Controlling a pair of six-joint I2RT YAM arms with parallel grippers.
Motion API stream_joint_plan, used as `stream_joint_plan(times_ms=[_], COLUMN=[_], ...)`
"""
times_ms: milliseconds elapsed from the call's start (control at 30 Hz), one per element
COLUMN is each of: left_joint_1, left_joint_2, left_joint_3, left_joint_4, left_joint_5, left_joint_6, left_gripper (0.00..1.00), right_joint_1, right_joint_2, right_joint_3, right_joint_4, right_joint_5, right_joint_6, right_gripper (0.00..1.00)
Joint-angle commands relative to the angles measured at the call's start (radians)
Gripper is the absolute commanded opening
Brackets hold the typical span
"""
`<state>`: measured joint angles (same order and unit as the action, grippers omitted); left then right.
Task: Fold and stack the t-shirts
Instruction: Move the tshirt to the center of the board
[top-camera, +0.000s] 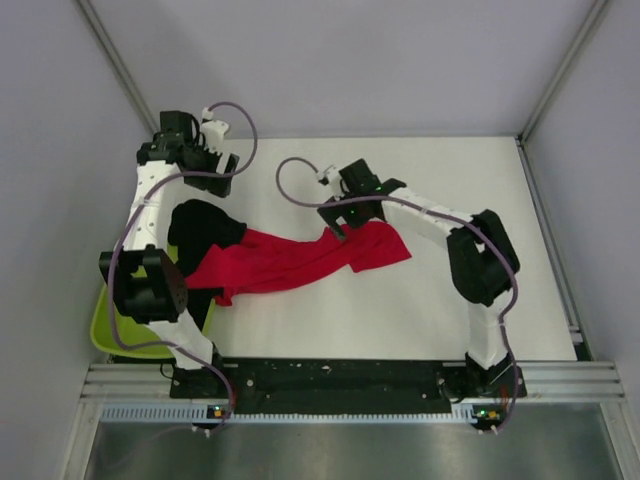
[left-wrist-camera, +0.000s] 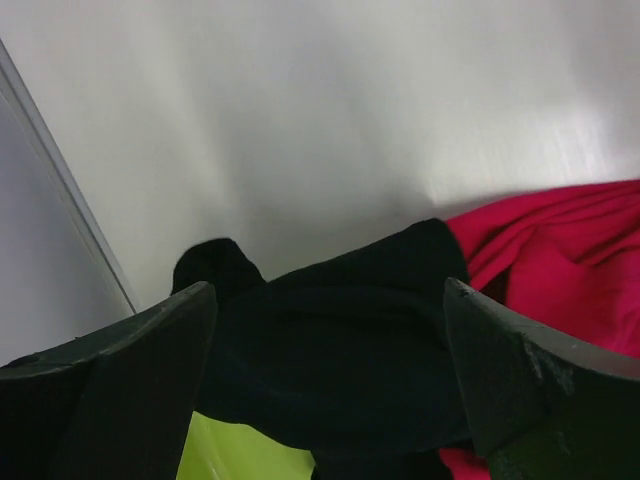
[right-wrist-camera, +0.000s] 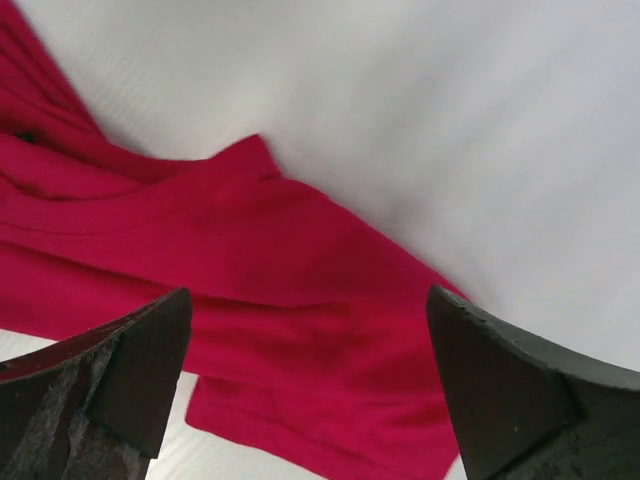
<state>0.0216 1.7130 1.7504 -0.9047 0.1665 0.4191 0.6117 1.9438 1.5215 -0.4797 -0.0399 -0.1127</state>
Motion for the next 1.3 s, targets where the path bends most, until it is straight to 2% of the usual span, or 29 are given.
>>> stream_joint_plan(times_ms=[0, 100, 200, 233, 300, 333, 400, 433, 467, 500, 600, 667, 833, 900, 1000, 1133, 1267], left_joint_1=[0.054, 0.054, 0.060, 0.063, 0.078, 0.090, 0.109, 0.115, 0.121, 0.127, 0.172, 0.222, 0.388, 0.431, 0.440, 0.457, 0.489], left_joint_2=[0.039, 0.048, 0.045, 0.043, 0.048, 0.046, 0.030, 0.020, 0.008, -0.004, -0.084, -0.139, -0.225, -0.257, -0.334, -0.348, -0.316], left_joint_3=[-0.081, -0.123, -0.202, -0.221, -0.241, -0.247, -0.255, -0.258, -0.261, -0.262, -0.287, -0.298, -0.244, -0.209, -0.189, -0.195, -0.288], left_joint_4=[0.037, -0.006, -0.014, -0.019, -0.036, -0.040, -0.052, -0.056, -0.068, -0.080, -0.077, -0.045, -0.005, 0.000, 0.012, 0.024, 0.041], left_joint_5=[0.011, 0.033, 0.002, -0.025, -0.073, -0.077, -0.068, -0.065, -0.067, -0.080, -0.140, -0.234, -0.358, -0.323, -0.175, -0.269, -0.263], left_joint_6=[-0.011, -0.006, -0.006, -0.008, -0.011, -0.013, -0.002, 0.000, 0.001, 0.001, 0.039, 0.067, 0.135, 0.153, 0.185, 0.221, 0.239], left_gripper=[0.99, 0.99, 0.98, 0.96, 0.86, 0.76, 0.51, 0.32, 0.11, 0.00, 0.00, 0.00, 0.00, 0.00, 0.00, 0.00, 0.00], right_joint_1=[0.095, 0.115, 0.123, 0.122, 0.120, 0.120, 0.120, 0.120, 0.118, 0.117, 0.115, 0.115, 0.114, 0.112, 0.060, -0.113, -0.213], right_joint_2=[0.111, 0.179, 0.181, 0.178, 0.179, 0.182, 0.187, 0.181, 0.172, 0.147, 0.026, -0.087, -0.356, -0.428, -0.459, -0.457, -0.477], right_joint_3=[0.100, 0.124, 0.083, 0.072, 0.057, 0.054, 0.060, 0.069, 0.081, 0.094, 0.137, 0.169, 0.281, 0.322, 0.353, 0.321, 0.139], right_joint_4=[-0.141, -0.217, -0.230, -0.234, -0.237, -0.237, -0.243, -0.253, -0.263, -0.270, -0.290, -0.292, -0.283, -0.269, -0.220, -0.168, -0.129], right_joint_5=[-0.026, -0.017, -0.024, -0.034, -0.038, -0.031, -0.020, -0.023, -0.017, -0.018, -0.008, -0.026, -0.266, -0.291, -0.244, -0.271, -0.232], right_joint_6=[-0.176, -0.174, -0.170, -0.168, -0.163, -0.160, -0.156, -0.154, -0.144, -0.134, -0.128, -0.142, -0.215, -0.231, -0.203, -0.096, -0.024], right_gripper=[0.99, 0.98, 0.93, 0.90, 0.69, 0.52, 0.24, 0.07, 0.00, 0.00, 0.00, 0.00, 0.00, 0.00, 0.00, 0.00, 0.00])
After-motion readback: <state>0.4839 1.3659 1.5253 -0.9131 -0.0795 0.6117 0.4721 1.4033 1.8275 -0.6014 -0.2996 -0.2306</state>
